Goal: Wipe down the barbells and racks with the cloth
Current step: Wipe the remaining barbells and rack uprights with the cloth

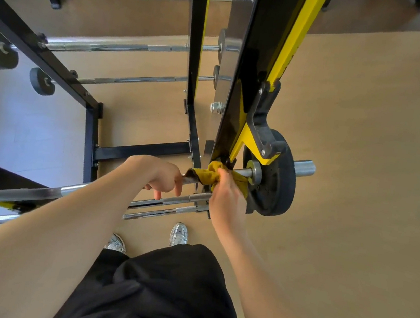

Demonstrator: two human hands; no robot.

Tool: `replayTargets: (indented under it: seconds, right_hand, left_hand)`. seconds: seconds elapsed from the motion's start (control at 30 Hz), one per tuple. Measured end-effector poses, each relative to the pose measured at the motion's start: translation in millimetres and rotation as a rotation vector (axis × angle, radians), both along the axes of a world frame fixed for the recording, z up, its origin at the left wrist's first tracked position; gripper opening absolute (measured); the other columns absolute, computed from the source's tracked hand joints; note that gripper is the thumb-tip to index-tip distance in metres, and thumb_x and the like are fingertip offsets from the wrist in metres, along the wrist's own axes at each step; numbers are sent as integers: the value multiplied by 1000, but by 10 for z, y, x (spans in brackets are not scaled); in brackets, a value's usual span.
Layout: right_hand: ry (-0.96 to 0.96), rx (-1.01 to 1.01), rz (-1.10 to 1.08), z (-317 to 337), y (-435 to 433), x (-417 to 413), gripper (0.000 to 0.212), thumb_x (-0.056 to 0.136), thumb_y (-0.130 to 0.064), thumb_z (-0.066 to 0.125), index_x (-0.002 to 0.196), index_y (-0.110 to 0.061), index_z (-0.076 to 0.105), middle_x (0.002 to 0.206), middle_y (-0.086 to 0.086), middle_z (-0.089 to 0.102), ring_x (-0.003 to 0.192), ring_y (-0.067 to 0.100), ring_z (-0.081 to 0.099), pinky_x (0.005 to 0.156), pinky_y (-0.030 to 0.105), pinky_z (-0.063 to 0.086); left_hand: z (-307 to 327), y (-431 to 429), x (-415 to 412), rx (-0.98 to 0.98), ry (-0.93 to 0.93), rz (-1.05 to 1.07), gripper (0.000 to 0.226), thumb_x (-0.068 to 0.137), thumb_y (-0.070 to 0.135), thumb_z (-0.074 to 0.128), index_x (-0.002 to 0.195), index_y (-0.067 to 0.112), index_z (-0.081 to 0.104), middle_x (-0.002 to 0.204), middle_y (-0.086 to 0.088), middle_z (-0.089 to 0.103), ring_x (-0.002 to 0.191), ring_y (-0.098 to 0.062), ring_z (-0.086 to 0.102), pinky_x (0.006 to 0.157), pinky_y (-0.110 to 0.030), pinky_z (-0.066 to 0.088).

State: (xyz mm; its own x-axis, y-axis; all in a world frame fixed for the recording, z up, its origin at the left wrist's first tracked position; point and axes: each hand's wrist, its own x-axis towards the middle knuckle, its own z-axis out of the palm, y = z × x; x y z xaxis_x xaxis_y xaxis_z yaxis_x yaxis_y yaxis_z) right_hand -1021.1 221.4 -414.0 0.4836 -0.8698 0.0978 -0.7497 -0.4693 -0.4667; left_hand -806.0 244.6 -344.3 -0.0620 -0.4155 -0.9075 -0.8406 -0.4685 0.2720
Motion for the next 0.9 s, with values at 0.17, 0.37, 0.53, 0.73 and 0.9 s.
replayTargets:
  seconds: [0.17,0.37,0.53,0.73,0.9]
  right_hand:
    - [187,71,189,-124,118,346,54,93,-14,75,142,-3,56,146,16,61,144,36,49,123,51,34]
    - [142,180,394,45,36,691,7,104,-19,58,105,-15,64,99,4,71,95,23,62,83,34,52]
    - [102,524,358,11,284,1060,22,111,-26,41,107,-16,60,101,7,66,93,23,59,81,37,49]
    - [140,655,292,97,756,1686,30,113,-30,34,95,-17,54,82,-5,54,94,22,55,88,38,42]
    - [192,589,402,165,1430,2417,34,114,-34,29,96,-21,56,91,-4,61,95,17,54,120,50,26]
  left_hand:
    - [-17,194,26,-87,59,57,49,95,-2,53,120,39,64,151,0,53,111,-13,71,111,-44,50]
    - [-95,528,295,-346,-32,236,27,100,8,60,112,30,71,105,1,70,93,-17,68,93,-37,58]
    - [-103,908,703,-463,-112,394,25,102,9,56,111,26,71,102,1,71,88,-17,67,81,-31,58]
    - [-99,1688,1421,-549,-216,529,26,106,10,54,122,22,71,114,2,69,99,-18,63,91,-30,53]
    - [-76,2498,1988,-524,-303,505,22,103,12,55,112,23,72,109,2,69,95,-19,64,95,-36,56]
